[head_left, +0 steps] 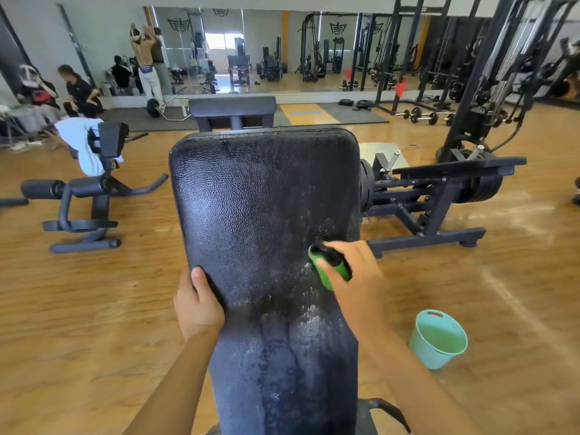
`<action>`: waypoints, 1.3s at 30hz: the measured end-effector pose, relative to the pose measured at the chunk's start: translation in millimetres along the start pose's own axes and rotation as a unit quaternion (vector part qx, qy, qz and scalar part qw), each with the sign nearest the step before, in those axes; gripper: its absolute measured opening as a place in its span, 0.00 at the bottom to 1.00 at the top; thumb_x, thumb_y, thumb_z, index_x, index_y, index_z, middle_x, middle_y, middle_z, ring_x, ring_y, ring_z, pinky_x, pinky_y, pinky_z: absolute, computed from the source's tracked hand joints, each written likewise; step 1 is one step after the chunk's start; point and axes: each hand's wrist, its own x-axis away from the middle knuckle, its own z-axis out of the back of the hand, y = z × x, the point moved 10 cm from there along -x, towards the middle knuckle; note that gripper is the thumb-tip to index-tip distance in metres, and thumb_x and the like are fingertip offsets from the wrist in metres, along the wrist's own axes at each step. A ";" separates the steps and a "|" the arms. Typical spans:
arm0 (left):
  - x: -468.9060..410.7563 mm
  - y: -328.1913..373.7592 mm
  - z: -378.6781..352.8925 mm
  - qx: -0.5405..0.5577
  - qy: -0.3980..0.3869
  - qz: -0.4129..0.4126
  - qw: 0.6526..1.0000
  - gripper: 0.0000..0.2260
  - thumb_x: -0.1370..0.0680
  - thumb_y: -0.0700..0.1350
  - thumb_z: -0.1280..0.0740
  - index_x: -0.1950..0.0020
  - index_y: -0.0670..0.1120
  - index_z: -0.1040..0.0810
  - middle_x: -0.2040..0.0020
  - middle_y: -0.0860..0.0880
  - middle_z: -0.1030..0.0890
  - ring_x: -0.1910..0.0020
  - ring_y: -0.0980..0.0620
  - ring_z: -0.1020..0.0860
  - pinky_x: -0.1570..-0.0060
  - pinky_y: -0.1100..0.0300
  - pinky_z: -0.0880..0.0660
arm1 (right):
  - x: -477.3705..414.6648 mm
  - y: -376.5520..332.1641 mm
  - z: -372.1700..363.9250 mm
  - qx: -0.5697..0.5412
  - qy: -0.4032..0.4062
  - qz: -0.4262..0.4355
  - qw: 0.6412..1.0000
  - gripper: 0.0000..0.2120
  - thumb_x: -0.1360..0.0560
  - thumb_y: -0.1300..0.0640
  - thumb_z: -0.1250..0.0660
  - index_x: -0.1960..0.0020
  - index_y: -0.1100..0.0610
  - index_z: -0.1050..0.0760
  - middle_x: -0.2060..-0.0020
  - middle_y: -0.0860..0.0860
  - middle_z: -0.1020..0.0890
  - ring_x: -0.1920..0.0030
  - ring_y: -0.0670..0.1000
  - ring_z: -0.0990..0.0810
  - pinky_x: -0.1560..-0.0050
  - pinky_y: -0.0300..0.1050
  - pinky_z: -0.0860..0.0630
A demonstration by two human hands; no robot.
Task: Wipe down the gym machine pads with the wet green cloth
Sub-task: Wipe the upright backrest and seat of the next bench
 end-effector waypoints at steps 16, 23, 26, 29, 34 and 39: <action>-0.6 -0.9 1.0 -0.016 0.009 0.005 1.000 0.24 0.25 0.60 0.55 0.61 0.41 0.34 0.69 0.51 0.33 0.66 0.44 0.35 0.64 0.54 0.46 | 0.6 -8.0 2.5 -0.028 0.112 -0.022 0.993 0.12 0.29 0.53 0.29 0.51 0.51 0.30 0.58 0.51 0.24 0.57 0.45 0.29 0.55 0.24 0.35; -1.1 0.0 1.1 -0.012 0.007 0.002 1.000 0.24 0.25 0.60 0.55 0.62 0.41 0.34 0.69 0.51 0.33 0.66 0.44 0.35 0.65 0.53 0.47 | -50.3 -29.9 40.5 -0.059 0.212 -0.021 0.975 0.14 0.31 0.64 0.25 0.55 0.58 0.29 0.58 0.50 0.28 0.58 0.43 0.33 0.55 0.27 0.34; -1.6 -1.4 1.8 -0.019 0.011 0.001 1.000 0.24 0.25 0.60 0.55 0.62 0.41 0.34 0.70 0.48 0.33 0.67 0.44 0.36 0.65 0.54 0.49 | -76.2 -40.3 42.6 -0.024 0.213 0.017 0.977 0.12 0.30 0.63 0.26 0.55 0.63 0.29 0.58 0.54 0.28 0.59 0.43 0.34 0.56 0.28 0.35; -2.4 -4.0 -0.6 -0.016 0.006 0.005 1.000 0.25 0.25 0.60 0.55 0.62 0.41 0.34 0.68 0.40 0.30 0.67 0.43 0.35 0.65 0.53 0.48 | -55.3 -33.9 29.2 0.025 0.197 0.045 0.979 0.13 0.31 0.66 0.25 0.57 0.62 0.29 0.60 0.58 0.26 0.60 0.48 0.32 0.60 0.32 0.37; -1.7 -3.8 -0.5 -0.013 0.008 0.002 1.000 0.24 0.25 0.60 0.55 0.62 0.41 0.34 0.68 0.43 0.31 0.67 0.43 0.35 0.65 0.53 0.48 | -16.3 -14.7 18.6 0.063 0.174 0.032 0.982 0.20 0.30 0.64 0.25 0.58 0.52 0.37 0.61 0.47 0.32 0.63 0.53 0.31 0.62 0.44 0.32; -2.2 -2.6 -1.1 -0.011 0.005 -0.002 1.000 0.24 0.25 0.60 0.55 0.61 0.41 0.33 0.66 0.36 0.28 0.66 0.44 0.35 0.65 0.53 0.48 | 12.2 -9.1 5.6 0.071 0.125 0.029 0.989 0.20 0.33 0.69 0.24 0.61 0.55 0.34 0.62 0.46 0.34 0.64 0.47 0.37 0.64 0.36 0.39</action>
